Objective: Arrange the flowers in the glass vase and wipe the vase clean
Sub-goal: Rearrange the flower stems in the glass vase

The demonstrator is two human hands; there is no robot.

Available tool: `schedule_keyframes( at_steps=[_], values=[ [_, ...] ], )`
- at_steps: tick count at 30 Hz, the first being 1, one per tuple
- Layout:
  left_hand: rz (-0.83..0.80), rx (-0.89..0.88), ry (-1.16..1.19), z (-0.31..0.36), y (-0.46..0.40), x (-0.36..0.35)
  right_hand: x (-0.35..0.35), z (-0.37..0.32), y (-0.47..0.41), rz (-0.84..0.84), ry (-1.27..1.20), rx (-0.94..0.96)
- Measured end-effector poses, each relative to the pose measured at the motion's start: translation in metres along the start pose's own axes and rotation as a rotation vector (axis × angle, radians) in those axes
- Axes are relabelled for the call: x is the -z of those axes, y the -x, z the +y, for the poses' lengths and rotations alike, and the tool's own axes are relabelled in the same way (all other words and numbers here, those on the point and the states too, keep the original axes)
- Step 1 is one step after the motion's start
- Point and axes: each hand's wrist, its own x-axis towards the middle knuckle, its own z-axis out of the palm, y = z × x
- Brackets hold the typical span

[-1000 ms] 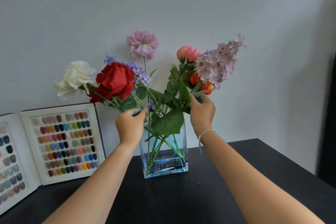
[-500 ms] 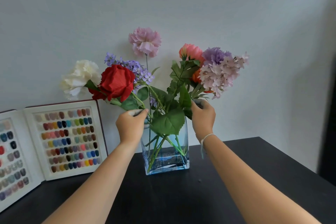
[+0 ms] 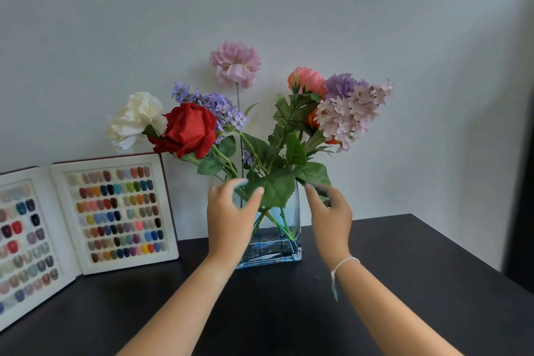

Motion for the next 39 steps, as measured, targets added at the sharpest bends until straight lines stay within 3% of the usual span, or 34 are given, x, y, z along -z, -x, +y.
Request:
schedule_keyframes(
  at_steps=[3,6,9,17,24,28,30,33,36,39],
  values=[
    [-0.001,0.385,0.245,0.003,0.0,-0.004,-0.005,-0.006,0.007,-0.038,0.007,-0.079],
    [-0.06,0.673,0.66,0.009,-0.005,-0.007,-0.012,-0.015,0.011,-0.118,0.022,-0.141],
    [-0.096,0.757,0.877,0.01,-0.014,-0.006,-0.019,-0.024,0.012,-0.17,-0.029,-0.202],
    [-0.19,0.478,0.422,-0.008,-0.043,0.015,-0.04,-0.021,0.034,-0.307,-0.159,-0.432],
    [-0.16,0.523,0.479,-0.033,-0.025,0.011,-0.032,-0.006,0.038,-0.31,-0.122,-0.437],
    [-0.142,0.465,0.497,-0.024,-0.028,0.012,-0.009,-0.009,0.019,-0.221,-0.106,-0.389],
    [-0.091,0.366,0.345,-0.019,-0.027,0.015,0.005,-0.005,0.008,-0.169,-0.123,-0.423],
    [-0.005,0.07,0.058,-0.004,-0.025,0.015,0.017,0.002,-0.003,-0.118,-0.155,-0.514],
    [-0.058,-0.176,-0.03,0.018,-0.028,0.007,0.017,0.004,-0.01,-0.115,-0.238,-0.606],
    [-0.121,-0.248,-0.073,0.036,-0.04,-0.006,0.013,0.006,-0.016,-0.152,-0.342,-0.672]
  ],
)
